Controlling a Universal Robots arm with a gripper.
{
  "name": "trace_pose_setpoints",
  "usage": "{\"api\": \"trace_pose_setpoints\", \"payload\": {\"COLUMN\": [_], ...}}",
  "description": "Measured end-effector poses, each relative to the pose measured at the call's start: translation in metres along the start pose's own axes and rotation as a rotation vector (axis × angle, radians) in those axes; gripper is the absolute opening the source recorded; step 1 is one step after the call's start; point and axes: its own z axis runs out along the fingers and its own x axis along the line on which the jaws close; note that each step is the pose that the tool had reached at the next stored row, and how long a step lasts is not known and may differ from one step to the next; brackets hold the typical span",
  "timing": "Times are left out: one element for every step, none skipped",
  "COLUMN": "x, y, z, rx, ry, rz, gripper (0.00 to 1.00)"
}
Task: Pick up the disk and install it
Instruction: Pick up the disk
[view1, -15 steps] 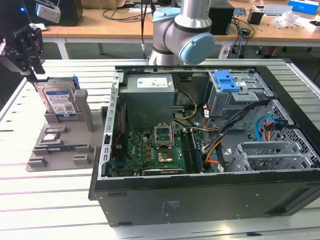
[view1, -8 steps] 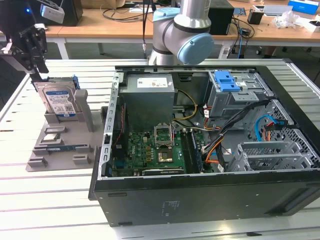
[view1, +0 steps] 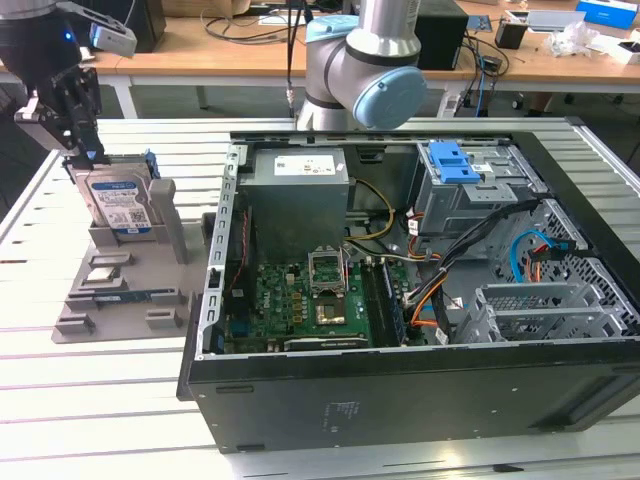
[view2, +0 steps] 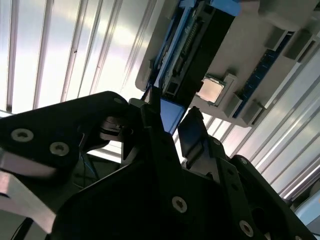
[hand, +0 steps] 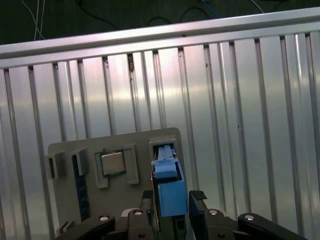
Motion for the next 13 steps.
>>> {"api": "trace_pose_setpoints", "payload": {"x": [-0.0001,-0.0001,-0.0002,-0.0003,-0.0004,-0.0005,-0.0006,-0.0007,-0.0007,-0.0007,-0.0007,-0.0008,-0.0008], "y": [0.0,0.0,0.0,0.0,-0.0001,-0.0004,-0.0006,-0.0007,-0.0007,-0.0006,-0.0006,-0.0006,-0.0006], "z": [0.0028,0.0051,0.007,0.0101,0.0135,0.0178,0.0209,0.0227,0.0247,0.0283,0.0312,0.0329,0.0344], "rx": [-0.0002,-0.0006,-0.0009,-0.0013,-0.0019,-0.0024,-0.0025,-0.0028,-0.003,-0.0036,-0.0039,-0.004,-0.0039], "ry": [-0.0001,0.0,0.0,0.0001,0.0001,0.0003,0.0007,0.0009,0.001,0.001,0.0011,0.0011,0.001], "rz": [-0.001,-0.002,-0.004,-0.006,-0.011,-0.022,-0.032,-0.038,-0.042,-0.044,-0.044,-0.044,-0.044], "gripper": [0.42,0.42,0.42,0.42,0.42,0.42,0.42,0.42,0.42,0.42,0.42,0.42,0.42]}}
